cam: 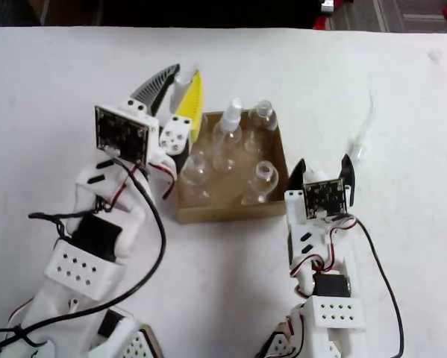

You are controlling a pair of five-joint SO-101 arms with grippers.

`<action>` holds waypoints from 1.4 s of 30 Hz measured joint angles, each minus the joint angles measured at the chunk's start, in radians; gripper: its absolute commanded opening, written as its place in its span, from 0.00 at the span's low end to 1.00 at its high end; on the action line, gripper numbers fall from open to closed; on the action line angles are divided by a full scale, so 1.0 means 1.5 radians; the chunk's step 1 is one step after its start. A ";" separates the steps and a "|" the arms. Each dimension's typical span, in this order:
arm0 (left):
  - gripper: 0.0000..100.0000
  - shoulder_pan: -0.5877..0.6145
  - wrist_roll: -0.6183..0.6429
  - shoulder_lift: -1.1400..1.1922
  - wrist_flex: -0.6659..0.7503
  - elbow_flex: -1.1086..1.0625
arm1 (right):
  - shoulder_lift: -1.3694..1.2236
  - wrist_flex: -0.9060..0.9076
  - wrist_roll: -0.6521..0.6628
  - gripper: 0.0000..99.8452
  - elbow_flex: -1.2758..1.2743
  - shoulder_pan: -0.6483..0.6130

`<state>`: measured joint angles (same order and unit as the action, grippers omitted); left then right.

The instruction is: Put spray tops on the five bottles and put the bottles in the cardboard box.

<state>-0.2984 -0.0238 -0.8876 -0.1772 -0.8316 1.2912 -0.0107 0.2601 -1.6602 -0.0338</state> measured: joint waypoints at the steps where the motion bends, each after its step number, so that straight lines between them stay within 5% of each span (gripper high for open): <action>1: 0.02 0.000 0.000 0.000 0.000 0.000 | 0.000 0.000 0.000 0.26 0.000 0.000; 12: 0.02 -0.005 0.000 0.000 0.130 -0.137 | 0.000 0.000 0.000 0.26 0.000 0.000; 27: 0.02 -0.016 0.073 0.000 0.148 -0.229 | 0.000 0.000 0.000 0.26 0.000 0.000; 42: 0.02 -0.026 0.075 0.000 0.391 -0.405 | 0.000 0.000 0.000 0.26 0.000 0.000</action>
<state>-0.3368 0.0882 -0.8876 0.4089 -1.4392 1.2912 -0.0107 0.2601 -1.6602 -0.0338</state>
